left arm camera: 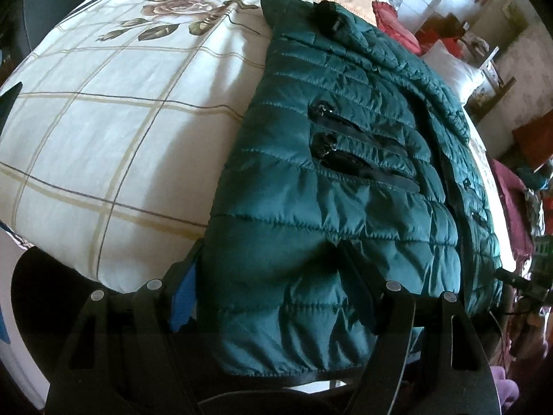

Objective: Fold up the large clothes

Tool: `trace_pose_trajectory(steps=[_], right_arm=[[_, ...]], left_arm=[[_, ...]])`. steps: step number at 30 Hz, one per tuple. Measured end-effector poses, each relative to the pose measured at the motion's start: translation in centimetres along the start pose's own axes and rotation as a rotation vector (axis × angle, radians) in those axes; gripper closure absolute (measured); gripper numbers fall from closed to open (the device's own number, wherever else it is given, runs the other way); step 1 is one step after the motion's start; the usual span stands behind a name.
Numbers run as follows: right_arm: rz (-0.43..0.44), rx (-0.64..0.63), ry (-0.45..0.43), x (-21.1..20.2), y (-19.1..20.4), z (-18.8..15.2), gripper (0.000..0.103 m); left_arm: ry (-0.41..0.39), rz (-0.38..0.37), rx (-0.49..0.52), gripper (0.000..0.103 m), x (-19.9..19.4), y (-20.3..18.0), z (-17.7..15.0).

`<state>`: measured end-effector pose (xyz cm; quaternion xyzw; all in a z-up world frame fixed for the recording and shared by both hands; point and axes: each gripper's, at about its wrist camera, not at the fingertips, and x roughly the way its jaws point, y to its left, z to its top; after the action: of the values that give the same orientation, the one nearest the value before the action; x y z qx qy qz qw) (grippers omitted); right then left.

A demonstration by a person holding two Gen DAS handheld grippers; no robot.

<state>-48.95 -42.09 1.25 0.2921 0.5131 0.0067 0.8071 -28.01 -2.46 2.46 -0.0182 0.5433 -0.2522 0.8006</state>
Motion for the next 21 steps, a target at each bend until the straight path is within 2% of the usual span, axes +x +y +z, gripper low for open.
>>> trace_pose_trajectory(steps=[1, 3, 8, 11, 15, 17, 19, 20, 21], right_arm=[[0.040, -0.005, -0.011, -0.4, 0.2, 0.0, 0.033], [0.092, -0.013, -0.033, -1.0, 0.6, 0.2, 0.039], [0.073, -0.021, -0.014, -0.1, 0.4, 0.3, 0.039], [0.092, 0.008, -0.025, 0.3, -0.2, 0.1, 0.029], [0.090, 0.001, -0.047, 0.2, 0.2, 0.0, 0.030], [0.070, -0.011, -0.062, 0.0, 0.5, 0.0, 0.045], [0.063, -0.008, -0.080, -0.2, 0.5, 0.2, 0.066], [0.073, 0.001, -0.088, -0.4, 0.4, 0.3, 0.069], [0.084, 0.006, -0.094, -0.6, 0.2, 0.4, 0.075]], left_arm=[[0.006, -0.001, 0.004, 0.029, 0.0, 0.0, 0.0], [0.012, -0.002, 0.006, 0.029, 0.0, 0.0, 0.1], [0.008, 0.013, 0.016, 0.026, 0.1, -0.3, 0.0], [0.000, 0.026, 0.031, 0.025, 0.1, -0.6, -0.3], [0.005, 0.034, 0.041, 0.025, 0.2, -0.7, -0.3], [0.014, 0.034, 0.043, 0.025, 0.2, -0.7, -0.2], [0.015, 0.033, 0.041, 0.027, 0.2, -0.7, -0.2], [0.008, 0.033, 0.040, 0.040, 0.1, -0.7, -0.3], [-0.002, 0.031, 0.032, 0.049, 0.0, -0.7, -0.3]])
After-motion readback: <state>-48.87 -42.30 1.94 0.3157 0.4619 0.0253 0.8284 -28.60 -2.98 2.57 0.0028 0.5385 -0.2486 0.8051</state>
